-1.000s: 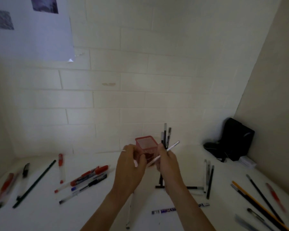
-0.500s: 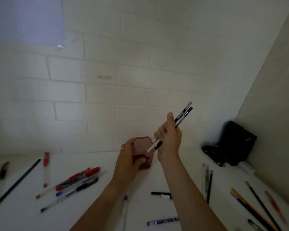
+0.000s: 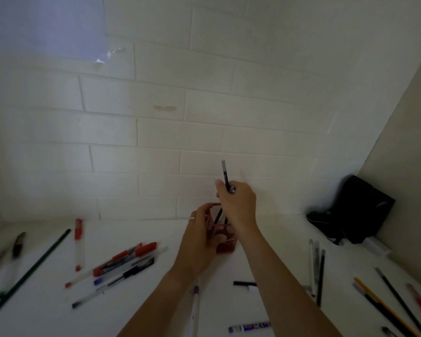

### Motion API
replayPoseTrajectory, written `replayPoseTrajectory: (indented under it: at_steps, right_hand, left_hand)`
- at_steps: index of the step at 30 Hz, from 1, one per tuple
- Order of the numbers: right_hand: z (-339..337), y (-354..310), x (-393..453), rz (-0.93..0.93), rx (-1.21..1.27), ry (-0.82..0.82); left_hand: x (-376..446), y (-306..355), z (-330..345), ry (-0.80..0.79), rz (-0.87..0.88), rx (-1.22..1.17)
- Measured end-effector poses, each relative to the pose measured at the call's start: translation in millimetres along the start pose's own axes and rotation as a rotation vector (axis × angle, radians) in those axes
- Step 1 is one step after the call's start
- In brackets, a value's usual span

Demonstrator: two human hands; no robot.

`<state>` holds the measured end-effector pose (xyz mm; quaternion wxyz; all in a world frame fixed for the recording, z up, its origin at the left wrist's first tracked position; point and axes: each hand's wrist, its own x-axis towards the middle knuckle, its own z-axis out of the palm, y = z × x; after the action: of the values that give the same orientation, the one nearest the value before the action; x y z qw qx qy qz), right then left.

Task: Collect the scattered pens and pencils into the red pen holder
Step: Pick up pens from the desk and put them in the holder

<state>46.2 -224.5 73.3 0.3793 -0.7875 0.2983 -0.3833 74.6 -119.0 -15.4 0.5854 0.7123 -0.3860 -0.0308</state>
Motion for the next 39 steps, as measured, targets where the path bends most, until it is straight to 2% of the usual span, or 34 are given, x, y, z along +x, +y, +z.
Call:
replayPoseTrajectory:
  at_steps: [3, 8, 13, 17, 22, 26, 30, 32, 36, 39]
  right_hand:
    - [-8.0, 6.1, 2.7, -0.034, -0.208, 0.05]
    - [-24.1, 12.8, 7.0, 0.063, 0.017, -0.011]
    - [-25.6, 16.7, 10.3, 0.107, 0.01, -0.064]
    - [-34.9, 30.3, 11.9, 0.081, -0.018, -0.029]
    - [-39.9, 35.5, 10.3, 0.083, 0.084, -0.163]
    - [-35.8, 38.5, 7.4, 0.106, 0.045, -0.13]
    - [-41.6, 33.9, -14.9, 0.211, 0.196, -0.066]
    - [-47.9, 33.5, -31.8, 0.202, 0.227, -0.029]
    - [-52.7, 39.9, -80.7, 0.094, 0.17, 0.175]
    - [-40.3, 47.9, -117.3, -0.063, 0.063, 0.162]
  left_hand:
    - [-0.6, 0.3, -0.5, -0.007, 0.002, 0.012]
    - [-1.3, -1.2, -1.4, -0.008, -0.005, 0.001]
    - [-0.5, -5.4, -1.0, -0.029, -0.013, -0.002]
    - [-0.4, -5.0, -2.0, -0.029, -0.005, 0.027]
    - [-0.4, -6.7, -2.1, -0.04, -0.018, 0.032]
    - [-3.3, -0.6, -3.7, -0.037, -0.025, 0.065]
    - [-10.5, 8.7, -14.1, -0.111, -0.12, 0.065]
    - [-14.1, 11.7, -29.9, -0.141, -0.165, 0.178]
    - [-29.3, 10.8, -82.9, -0.123, -0.234, 0.703]
    - [-50.4, 1.4, -115.2, -0.137, -0.329, 1.02]
